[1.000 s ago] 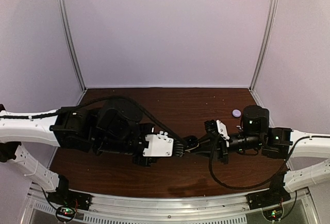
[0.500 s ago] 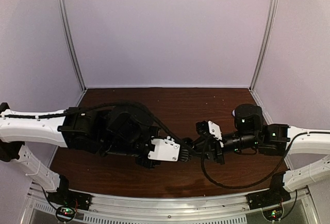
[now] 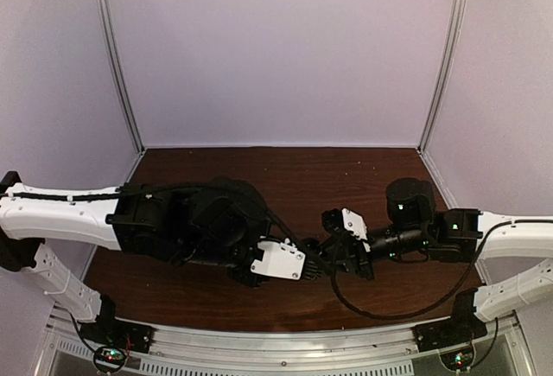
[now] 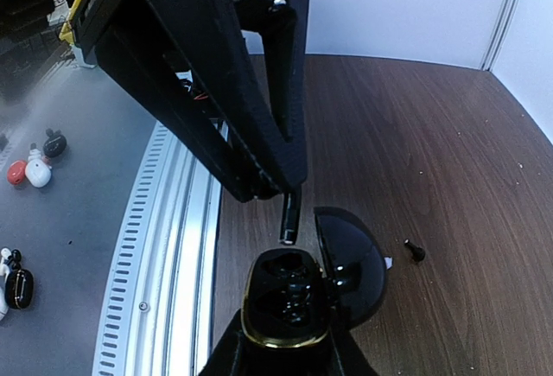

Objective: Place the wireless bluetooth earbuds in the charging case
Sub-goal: Place the left earbud in the left side groove of the charging case.

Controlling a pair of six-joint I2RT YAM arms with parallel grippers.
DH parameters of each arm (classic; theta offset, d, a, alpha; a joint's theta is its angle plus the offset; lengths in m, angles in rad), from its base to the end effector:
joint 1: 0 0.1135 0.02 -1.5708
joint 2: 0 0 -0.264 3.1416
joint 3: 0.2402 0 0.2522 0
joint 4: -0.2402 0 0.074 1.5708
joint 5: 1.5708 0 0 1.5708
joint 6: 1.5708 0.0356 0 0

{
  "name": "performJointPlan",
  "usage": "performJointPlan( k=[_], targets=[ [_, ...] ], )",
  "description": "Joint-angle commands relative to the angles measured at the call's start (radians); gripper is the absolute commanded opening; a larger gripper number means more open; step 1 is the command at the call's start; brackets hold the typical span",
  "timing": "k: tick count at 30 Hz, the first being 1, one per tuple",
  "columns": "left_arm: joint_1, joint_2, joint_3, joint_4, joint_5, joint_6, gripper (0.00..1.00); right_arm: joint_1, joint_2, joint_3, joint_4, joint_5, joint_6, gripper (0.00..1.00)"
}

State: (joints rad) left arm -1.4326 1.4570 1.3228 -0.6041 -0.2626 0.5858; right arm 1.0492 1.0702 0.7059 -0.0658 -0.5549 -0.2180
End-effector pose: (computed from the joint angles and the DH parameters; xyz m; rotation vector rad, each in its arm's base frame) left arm 0.0534 -0.3166 0.3295 1.8576 1.3259 -0.1395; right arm 0.1025 0.2160 0.2704 -1.5268 1.4410 1.0730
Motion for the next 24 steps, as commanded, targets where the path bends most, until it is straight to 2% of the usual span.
performJointPlan(
  k=[1, 24],
  targets=[
    [-0.009, 0.009, 0.033, 0.013, -0.012, 0.02, 0.1, 0.009, 0.006, 0.037, 0.006, 0.012, 0.018, 0.0],
    [-0.024, 0.059, 0.026, -0.014, -0.073, 0.091, 0.1, 0.023, 0.04, 0.062, -0.016, 0.001, 0.025, 0.0]
  ],
)
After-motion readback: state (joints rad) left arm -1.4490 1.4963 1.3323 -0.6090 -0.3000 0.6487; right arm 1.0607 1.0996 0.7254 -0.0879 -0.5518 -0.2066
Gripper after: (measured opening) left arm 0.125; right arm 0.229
